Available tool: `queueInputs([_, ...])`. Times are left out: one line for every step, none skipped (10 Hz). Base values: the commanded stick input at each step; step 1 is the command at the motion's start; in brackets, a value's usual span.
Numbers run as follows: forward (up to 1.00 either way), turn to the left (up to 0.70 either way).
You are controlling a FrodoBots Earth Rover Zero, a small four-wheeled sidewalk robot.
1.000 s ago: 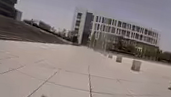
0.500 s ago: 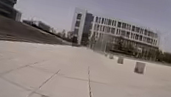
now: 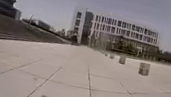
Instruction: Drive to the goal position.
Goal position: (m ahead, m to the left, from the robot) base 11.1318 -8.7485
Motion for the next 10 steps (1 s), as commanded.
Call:
queueInputs([0.7, 0.0])
queueInputs([0.7, 0.0])
queueInputs([0.7, 0.0])
queueInputs([0.7, 0.0])
queueInputs([0.7, 0.0])
queueInputs([0.7, 0.0])
queueInputs([0.7, 0.0])
queueInputs([0.7, 0.0])
queueInputs([0.7, 0.0])
queueInputs([0.7, 0.0])
